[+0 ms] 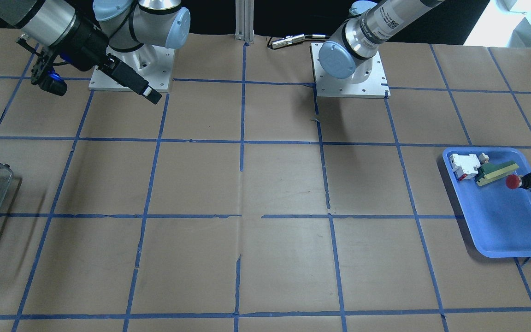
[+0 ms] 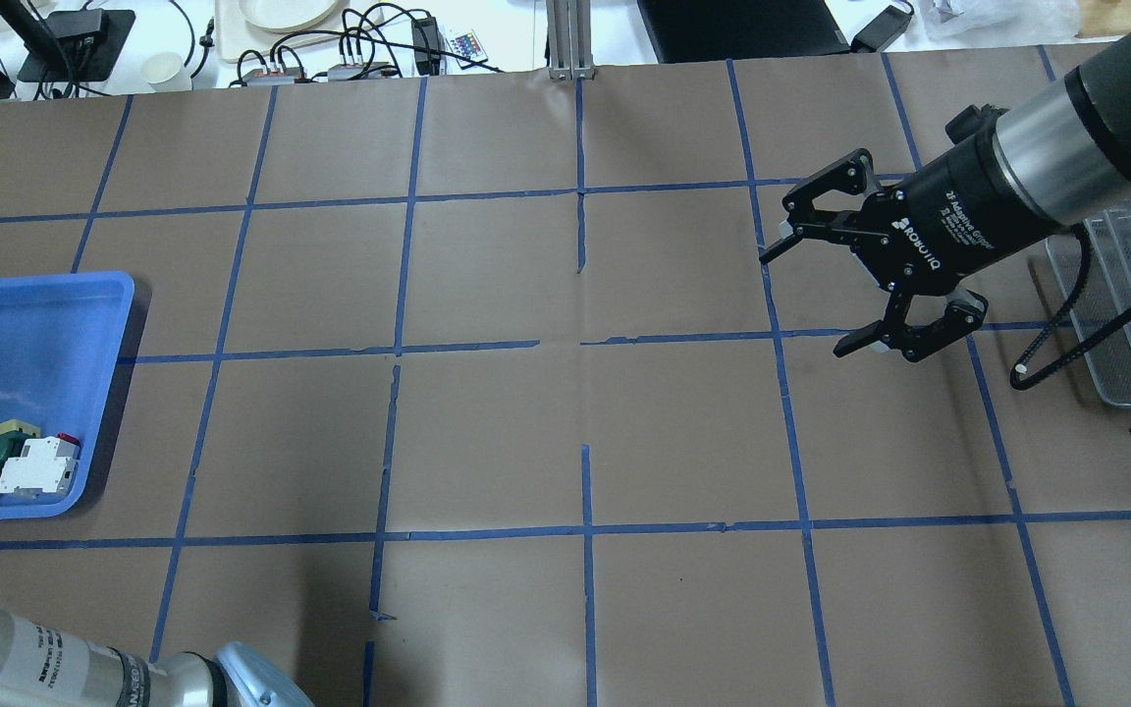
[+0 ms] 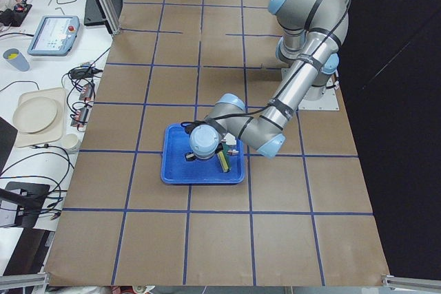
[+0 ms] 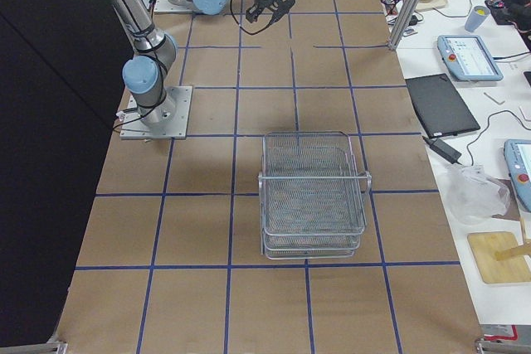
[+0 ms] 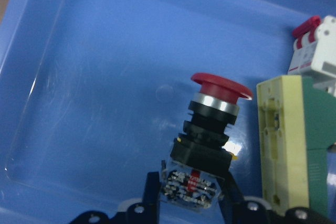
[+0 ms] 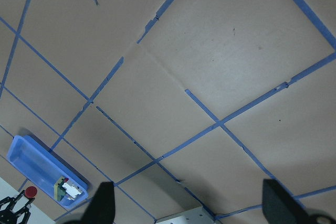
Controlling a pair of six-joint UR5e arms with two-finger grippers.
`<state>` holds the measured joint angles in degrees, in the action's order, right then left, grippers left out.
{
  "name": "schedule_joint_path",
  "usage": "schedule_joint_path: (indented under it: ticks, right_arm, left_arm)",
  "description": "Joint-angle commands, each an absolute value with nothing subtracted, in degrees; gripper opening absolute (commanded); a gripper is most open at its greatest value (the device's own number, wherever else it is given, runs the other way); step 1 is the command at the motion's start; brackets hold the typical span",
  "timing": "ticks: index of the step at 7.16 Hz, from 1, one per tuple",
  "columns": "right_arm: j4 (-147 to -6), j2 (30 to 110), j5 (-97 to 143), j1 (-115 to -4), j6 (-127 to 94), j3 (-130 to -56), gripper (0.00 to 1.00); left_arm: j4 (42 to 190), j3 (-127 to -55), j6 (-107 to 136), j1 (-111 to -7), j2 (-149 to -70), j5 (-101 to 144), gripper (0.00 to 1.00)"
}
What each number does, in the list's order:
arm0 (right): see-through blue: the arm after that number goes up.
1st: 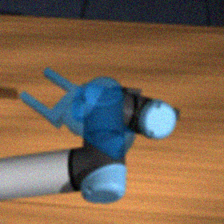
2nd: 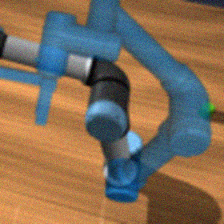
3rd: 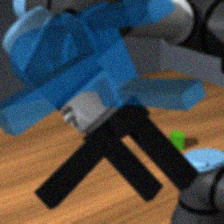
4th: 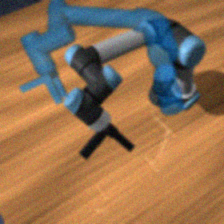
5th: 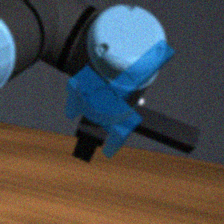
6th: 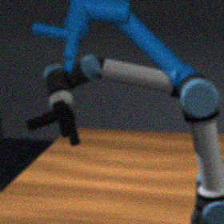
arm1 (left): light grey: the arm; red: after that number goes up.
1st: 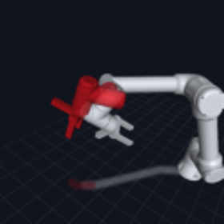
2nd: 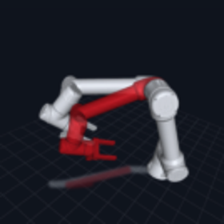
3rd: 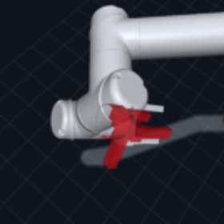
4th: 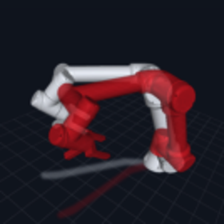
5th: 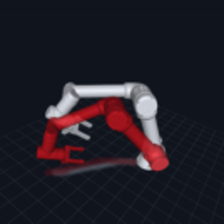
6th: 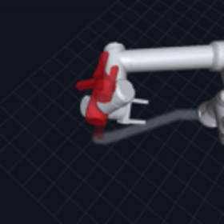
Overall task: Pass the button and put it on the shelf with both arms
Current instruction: 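Lift the button toward table center with left gripper while right gripper rotates upward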
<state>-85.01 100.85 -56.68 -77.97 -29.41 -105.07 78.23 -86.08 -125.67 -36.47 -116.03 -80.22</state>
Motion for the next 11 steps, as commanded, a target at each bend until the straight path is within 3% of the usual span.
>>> schedule_joint_path:
  ticks: [1, 5, 11]
  right_arm:
    - [-84.29, 100.9, -56.07, -77.87, -29.44, -105.12, 1.0]
    - [-84.46, 100.81, -55.11, -77.61, -36.21, -105.03, 1.0]
    - [-84.11, 96.59, -33.31, -74.97, -55.2, -105.29, 1.0]
  left_arm:
    - [86.66, -86.31, -123.4, -41.92, -108.81, -80.07, 0.18]
    - [92.37, -88.15, -115.58, -54.05, -100.99, -72.51, 0.16]
    - [91.32, -89.3, -91.58, -77.34, -96.33, -70.49, 0.17]
